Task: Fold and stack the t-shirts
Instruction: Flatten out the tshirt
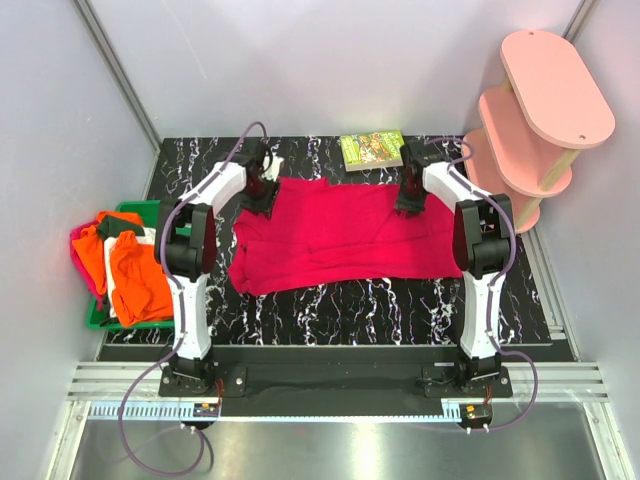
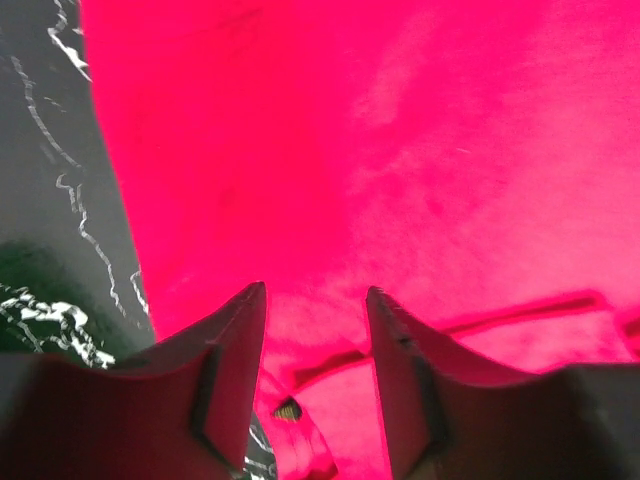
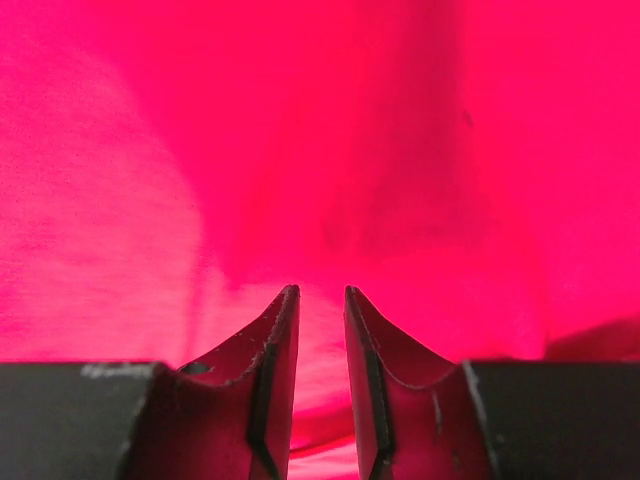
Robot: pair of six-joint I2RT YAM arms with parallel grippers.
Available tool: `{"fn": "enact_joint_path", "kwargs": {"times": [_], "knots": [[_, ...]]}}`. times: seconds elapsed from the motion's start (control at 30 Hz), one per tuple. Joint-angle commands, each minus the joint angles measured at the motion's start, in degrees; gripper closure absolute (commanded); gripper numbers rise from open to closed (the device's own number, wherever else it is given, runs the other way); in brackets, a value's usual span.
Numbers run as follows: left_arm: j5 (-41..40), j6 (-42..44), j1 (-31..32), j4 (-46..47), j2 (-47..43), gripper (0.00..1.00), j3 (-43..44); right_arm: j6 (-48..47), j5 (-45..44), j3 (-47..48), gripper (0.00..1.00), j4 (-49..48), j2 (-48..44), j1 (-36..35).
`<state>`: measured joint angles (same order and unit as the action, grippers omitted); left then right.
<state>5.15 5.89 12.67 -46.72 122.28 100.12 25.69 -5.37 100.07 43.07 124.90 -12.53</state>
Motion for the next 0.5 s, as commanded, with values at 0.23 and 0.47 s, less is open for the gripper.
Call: {"fn": "enact_joint_path", "kwargs": {"times": [0.23, 0.47], "knots": [[-11.6, 0.6, -0.6, -1.2, 8.4, 0.60, 7.8, -0.6, -2.2, -2.6, 0.67, -3.3, -9.4, 0.1], [-11.5, -0.1, -4.0, -8.6, 16.2, 0.60, 18.4, -1.1, -2.7, -2.2, 0.66, -3.3, -8.9, 0.1]]}}
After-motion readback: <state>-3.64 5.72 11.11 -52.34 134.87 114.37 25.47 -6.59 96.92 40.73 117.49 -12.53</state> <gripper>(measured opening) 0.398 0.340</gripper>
